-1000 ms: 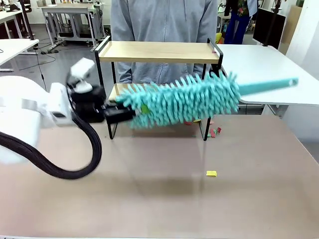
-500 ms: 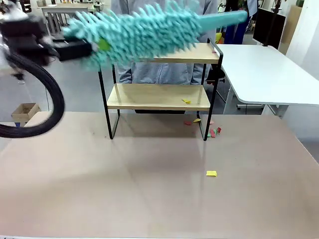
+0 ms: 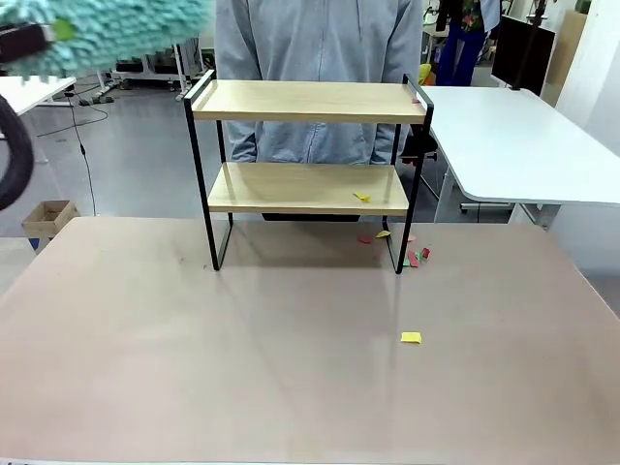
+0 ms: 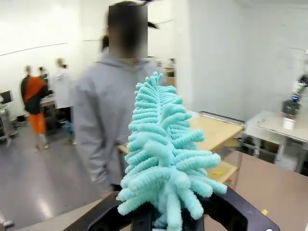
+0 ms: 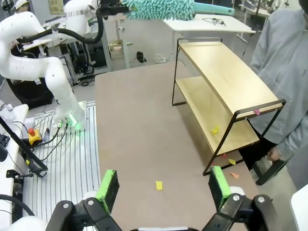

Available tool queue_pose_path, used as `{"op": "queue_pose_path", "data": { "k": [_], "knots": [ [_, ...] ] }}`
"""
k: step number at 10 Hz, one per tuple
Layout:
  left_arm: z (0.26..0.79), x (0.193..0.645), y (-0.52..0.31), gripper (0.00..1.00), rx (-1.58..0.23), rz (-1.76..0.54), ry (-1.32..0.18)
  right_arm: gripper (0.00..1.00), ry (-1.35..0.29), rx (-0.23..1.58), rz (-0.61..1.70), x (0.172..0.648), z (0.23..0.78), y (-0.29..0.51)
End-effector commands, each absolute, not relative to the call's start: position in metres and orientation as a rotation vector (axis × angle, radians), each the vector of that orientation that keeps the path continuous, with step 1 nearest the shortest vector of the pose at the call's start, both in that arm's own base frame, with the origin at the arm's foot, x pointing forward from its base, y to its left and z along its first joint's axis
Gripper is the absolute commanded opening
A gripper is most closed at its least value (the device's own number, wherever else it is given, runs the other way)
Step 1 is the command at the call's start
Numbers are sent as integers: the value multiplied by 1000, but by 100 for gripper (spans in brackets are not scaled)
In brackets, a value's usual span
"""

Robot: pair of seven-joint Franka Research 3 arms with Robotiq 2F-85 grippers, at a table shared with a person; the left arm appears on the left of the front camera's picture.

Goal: Clean the shelf.
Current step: Hand the Duster back to the human.

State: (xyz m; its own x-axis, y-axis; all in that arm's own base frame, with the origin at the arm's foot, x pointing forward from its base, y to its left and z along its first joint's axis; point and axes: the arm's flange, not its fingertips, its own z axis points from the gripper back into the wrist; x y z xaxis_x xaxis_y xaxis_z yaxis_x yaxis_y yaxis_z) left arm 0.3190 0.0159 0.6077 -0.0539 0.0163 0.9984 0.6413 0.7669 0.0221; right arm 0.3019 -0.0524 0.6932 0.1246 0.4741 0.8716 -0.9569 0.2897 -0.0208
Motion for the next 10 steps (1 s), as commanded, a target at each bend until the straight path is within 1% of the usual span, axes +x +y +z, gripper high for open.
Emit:
{"op": "queue_pose_path", "data": {
  "k": [1, 3, 5, 7, 9, 10],
  "knots": [
    [592, 306, 35, 17, -507, -423, -1637, 100, -925, 647, 1180, 302, 696, -54],
    [574, 309, 69, 17, -420, -289, -1656, 100, -925, 647, 1180, 302, 696, -54],
    [550, 320, 84, 17, -262, -199, -1626, 100, -925, 647, 1180, 302, 696, -54],
    [511, 332, 84, 17, -291, -170, -1606, 100, -925, 647, 1180, 302, 696, -54],
    [460, 340, 82, 17, -257, -128, -1567, 100, -925, 647, 1180, 302, 696, -54],
    [436, 338, 81, 17, -199, -108, -1539, 100, -925, 647, 1180, 302, 696, -54]
  ]
}}
